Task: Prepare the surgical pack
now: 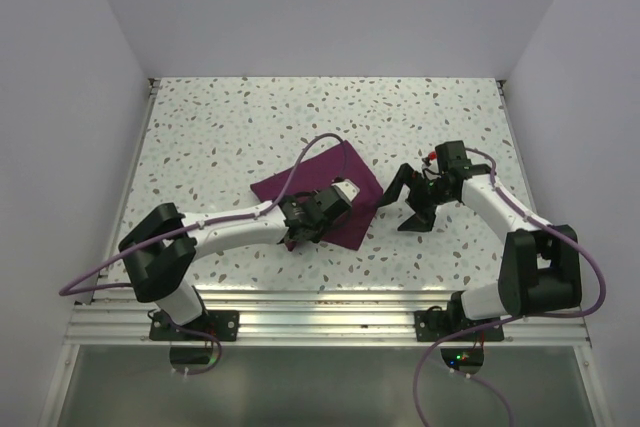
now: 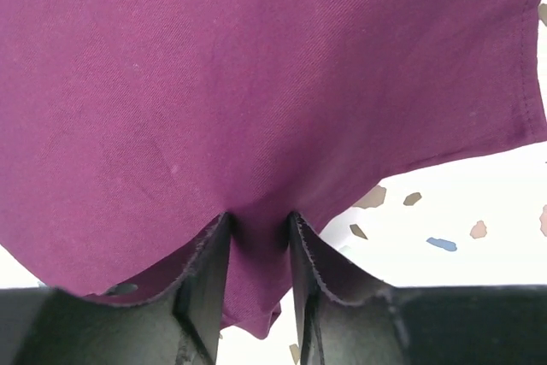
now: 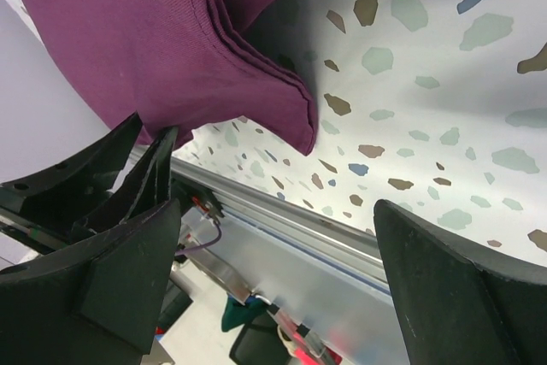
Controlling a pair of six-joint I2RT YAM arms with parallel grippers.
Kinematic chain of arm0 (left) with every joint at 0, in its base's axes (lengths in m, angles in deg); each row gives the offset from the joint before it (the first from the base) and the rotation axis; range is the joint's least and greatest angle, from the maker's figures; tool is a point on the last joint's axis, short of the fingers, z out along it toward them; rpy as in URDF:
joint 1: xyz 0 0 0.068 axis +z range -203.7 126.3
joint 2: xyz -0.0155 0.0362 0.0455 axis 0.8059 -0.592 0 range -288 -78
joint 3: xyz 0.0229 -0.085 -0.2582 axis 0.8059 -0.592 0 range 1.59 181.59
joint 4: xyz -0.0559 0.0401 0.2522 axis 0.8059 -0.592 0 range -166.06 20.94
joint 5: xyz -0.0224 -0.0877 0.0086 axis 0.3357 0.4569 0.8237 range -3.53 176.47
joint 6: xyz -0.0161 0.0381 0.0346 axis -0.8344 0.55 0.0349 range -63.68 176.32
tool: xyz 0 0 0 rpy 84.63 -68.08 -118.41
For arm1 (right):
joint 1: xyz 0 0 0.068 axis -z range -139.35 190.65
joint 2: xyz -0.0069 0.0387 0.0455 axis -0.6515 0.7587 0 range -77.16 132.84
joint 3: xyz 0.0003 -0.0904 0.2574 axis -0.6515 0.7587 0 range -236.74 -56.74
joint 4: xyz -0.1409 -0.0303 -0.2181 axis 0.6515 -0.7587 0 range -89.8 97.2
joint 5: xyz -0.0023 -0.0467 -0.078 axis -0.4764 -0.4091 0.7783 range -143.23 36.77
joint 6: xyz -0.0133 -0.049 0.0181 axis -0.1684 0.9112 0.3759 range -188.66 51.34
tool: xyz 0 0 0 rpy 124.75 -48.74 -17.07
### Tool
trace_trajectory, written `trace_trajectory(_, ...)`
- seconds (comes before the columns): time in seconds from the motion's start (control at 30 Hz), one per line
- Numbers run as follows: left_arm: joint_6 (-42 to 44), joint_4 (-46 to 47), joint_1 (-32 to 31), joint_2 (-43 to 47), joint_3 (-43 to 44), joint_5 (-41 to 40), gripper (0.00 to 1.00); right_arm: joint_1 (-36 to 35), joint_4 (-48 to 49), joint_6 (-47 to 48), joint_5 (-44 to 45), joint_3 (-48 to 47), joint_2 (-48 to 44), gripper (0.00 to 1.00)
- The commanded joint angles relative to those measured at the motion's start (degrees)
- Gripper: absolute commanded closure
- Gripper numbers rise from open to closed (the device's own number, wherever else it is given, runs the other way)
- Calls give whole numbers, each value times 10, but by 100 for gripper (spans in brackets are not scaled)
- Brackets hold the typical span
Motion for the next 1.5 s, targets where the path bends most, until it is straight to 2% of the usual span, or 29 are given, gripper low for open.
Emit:
trace_trajectory(0.0,10,5,-1,4,10,-17,64,0,9,-6,-11,-9,-11,1)
trace_trajectory(0.2,17,-4,-1,5,23,-22,80,-1,12,-7,-14,-8,-8,1)
trace_trajectory(0.23,18,-5,-1,6,24,-24,86,-1,13,-9,-14,-8,-8,1)
trace_trajectory(0.3,22,-9,-1,8,30,-25,93,-1,16,-9,-14,-8,-7,1)
trace_trajectory(0.47,22,-22,-1,6,41,-31,100,-3,18,-13,-15,-7,-3,1)
trace_trajectory(0.7,23,-45,0,2,68,-17,100,-13,39,-33,-14,-1,-8,1)
trace_trajectory(0.8,24,-47,-1,13,73,-12,100,-19,56,-70,-14,9,-13,2)
trace_trajectory(1.0,33,-46,-1,17,89,26,100,-44,103,-137,13,24,-28,15)
trace_trajectory(1.1,36,-42,-1,17,93,46,100,-77,153,-198,15,43,-24,29)
trace_trajectory(1.2,40,-46,-1,16,95,63,100,-109,196,-237,25,50,-15,39)
trace_trajectory(1.27,41,-50,-1,17,96,72,100,-120,212,-247,50,51,-13,43)
trace_trajectory(1.43,39,-50,0,30,89,94,100,-127,248,-275,91,71,-19,66)
trace_trajectory(1.47,35,-54,-1,31,90,98,100,-128,256,-279,102,73,-20,68)
